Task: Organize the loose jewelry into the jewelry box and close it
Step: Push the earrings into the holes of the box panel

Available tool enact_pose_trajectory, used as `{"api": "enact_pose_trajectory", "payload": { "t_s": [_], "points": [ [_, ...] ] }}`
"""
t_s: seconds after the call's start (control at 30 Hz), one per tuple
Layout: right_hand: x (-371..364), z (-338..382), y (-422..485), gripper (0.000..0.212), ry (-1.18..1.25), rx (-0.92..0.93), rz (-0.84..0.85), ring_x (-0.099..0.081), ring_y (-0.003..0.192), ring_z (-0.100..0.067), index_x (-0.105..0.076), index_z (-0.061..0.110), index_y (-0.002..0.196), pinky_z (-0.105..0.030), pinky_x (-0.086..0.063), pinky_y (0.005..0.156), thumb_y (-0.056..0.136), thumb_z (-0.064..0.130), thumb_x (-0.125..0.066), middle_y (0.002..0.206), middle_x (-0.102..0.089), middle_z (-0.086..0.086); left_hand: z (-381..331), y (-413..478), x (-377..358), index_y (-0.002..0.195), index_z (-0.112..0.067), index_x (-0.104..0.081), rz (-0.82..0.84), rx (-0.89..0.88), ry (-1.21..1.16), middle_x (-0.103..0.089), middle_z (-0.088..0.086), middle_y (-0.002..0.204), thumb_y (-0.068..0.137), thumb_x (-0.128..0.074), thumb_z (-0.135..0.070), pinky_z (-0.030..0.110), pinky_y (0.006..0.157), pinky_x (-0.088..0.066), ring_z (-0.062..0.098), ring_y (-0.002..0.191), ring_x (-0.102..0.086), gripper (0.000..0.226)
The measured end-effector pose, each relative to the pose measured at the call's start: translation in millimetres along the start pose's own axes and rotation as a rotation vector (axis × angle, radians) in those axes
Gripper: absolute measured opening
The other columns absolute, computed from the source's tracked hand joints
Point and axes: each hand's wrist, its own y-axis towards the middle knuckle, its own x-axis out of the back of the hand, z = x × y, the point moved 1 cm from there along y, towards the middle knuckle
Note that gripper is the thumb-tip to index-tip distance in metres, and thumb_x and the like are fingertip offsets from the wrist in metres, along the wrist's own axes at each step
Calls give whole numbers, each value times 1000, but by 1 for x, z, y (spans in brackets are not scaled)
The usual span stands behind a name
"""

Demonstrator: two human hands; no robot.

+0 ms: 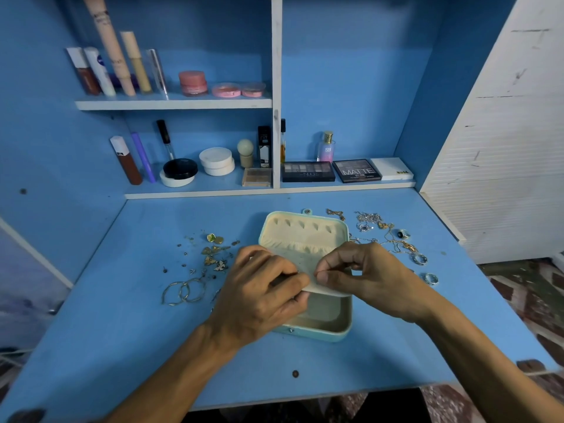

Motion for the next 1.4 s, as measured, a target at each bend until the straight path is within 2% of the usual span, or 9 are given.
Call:
{"api": "enact_pose_trajectory", "payload": {
  "t_s": [0.3,0.5,0.63,0.77,0.97,1.07,1.2,1.3,1.4],
  "points": [
    [1,2,2,6,-24,-7,12,-61,80,0,-79,24,85,-13,-47,78,86,18,-77,86,-69,15,1,0,1,80,-16,-75,5,1,1,-64,-1,77,85,-72,-20,40,75,-49,19,69,-61,7],
    [9,11,6,8,-71,-19,111,-62,79,3,-80,21,86,-12,-46,75,86,14,-77,85,-71,15,0,-1,0,80,-16,-75,6,5,2,-64,-1,78,85,-72,-19,40,75,-49,18,69,-61,7],
    [14,16,11,13,-117,-38,160,-66,86,-12,-77,22,87,-26,-54,80,88,11,-71,88,-74,7,1,0,0,78,-16,-75,-6,5,9,-64,-2,77,84,-71,-18,38,77,-48,18,69,-61,7],
    [12,22,19,14,-280,-25,208,-65,81,-7,-74,26,81,-33,-55,83,83,15,-66,83,-71,11,1,0,0,78,-16,-76,-14,9,6,-65,-3,77,83,-73,-18,37,78,-48,17,69,-61,5],
    [19,34,24,16,-326,-6,327,-65,86,-8,-73,26,87,-29,-54,83,87,13,-65,87,-72,12,0,1,0,75,-17,-74,-40,6,17,-64,-3,76,84,-72,-18,40,76,-50,19,66,-61,9],
    [18,35,25,16,-341,-20,326,-64,87,-6,-73,27,86,-28,-53,85,86,14,-65,86,-72,13,0,1,-1,75,-17,-74,-49,-1,14,-64,-3,76,84,-72,-19,41,76,-50,19,66,-60,10],
    [13,36,30,11,-442,-59,327,-61,85,0,-72,30,84,-20,-51,78,84,22,-65,87,-70,15,1,1,0,76,-16,-75,-42,-6,11,-65,-3,77,85,-74,-21,40,77,-49,18,68,-61,10],
    [11,36,31,11,-483,-63,340,-62,87,-1,-70,35,79,-25,-54,82,82,26,-65,88,-70,16,1,1,0,76,-16,-75,-36,-14,22,-65,-3,77,86,-74,-21,40,77,-49,18,67,-61,10],
    [14,39,29,17,-498,-22,354,-62,87,1,-68,37,79,-20,-50,84,84,21,-63,85,-70,19,0,0,0,77,-17,-75,-40,-14,27,-65,-3,76,86,-73,-21,40,76,-50,18,66,-61,10]
  ]
}}
